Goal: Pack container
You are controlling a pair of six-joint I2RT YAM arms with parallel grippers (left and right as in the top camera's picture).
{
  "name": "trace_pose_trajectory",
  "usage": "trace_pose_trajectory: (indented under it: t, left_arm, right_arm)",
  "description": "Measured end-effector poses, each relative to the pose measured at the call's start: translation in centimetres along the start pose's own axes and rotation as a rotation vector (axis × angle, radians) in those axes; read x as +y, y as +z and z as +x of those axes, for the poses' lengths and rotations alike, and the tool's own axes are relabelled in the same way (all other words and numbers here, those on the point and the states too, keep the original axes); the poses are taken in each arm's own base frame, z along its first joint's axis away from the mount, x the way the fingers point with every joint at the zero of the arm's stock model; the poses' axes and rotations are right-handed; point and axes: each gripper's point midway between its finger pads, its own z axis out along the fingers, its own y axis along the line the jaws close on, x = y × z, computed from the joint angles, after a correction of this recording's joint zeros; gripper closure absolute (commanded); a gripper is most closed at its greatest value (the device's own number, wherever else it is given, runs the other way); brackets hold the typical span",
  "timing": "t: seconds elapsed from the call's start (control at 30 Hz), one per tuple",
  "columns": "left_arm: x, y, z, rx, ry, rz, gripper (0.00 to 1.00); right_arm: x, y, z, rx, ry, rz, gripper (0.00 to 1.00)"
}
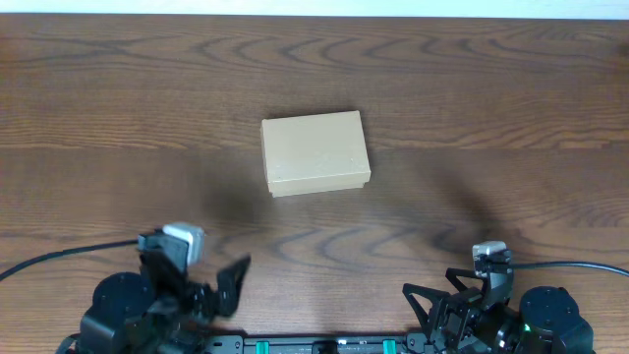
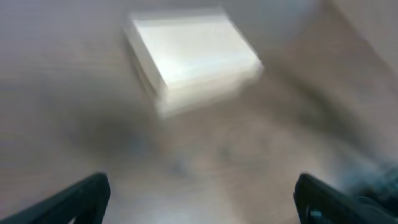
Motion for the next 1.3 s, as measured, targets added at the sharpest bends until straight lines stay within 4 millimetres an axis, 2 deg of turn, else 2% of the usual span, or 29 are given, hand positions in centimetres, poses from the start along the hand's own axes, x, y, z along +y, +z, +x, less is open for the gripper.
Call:
trace_pose_trajectory:
  t: [0.07,0.17,0.33,0.43,0.73,1.3]
  left_arm:
    - [1.4,1.0,-1.4,-0.104,0.031,-0.062,0.05]
    - [4.1,2.6,-1.5,-0.196,0.063,-0.160,0.05]
    - [8.4,5.4,1.3,-0.238,0.063,-0.291,0.05]
    - [9.9,6.4,3.0,-0.240,0.060,-0.328,0.05]
    - [11.7,8.2,5.9,-0.234,0.046,-0.361,0.05]
    - [12.0,8.1,5.7,-0.247,0.054,-0.372,0.05]
  right_arm:
    - [0.0,0.0,0.0,0.002,0.000,0.001,0.01]
    - [0.0,0.0,0.1,0.003,0.001,0.001,0.01]
    - [-0.1,0.0,0.1,0.003,0.001,0.002,0.01]
    - [-0.1,0.0,0.1,0.003,0.001,0.002,0.01]
    - [-0.1,0.1,0.1,0.004,0.001,0.002,0.01]
    - [-0.1,0.1,0.1,0.004,0.002,0.002,0.01]
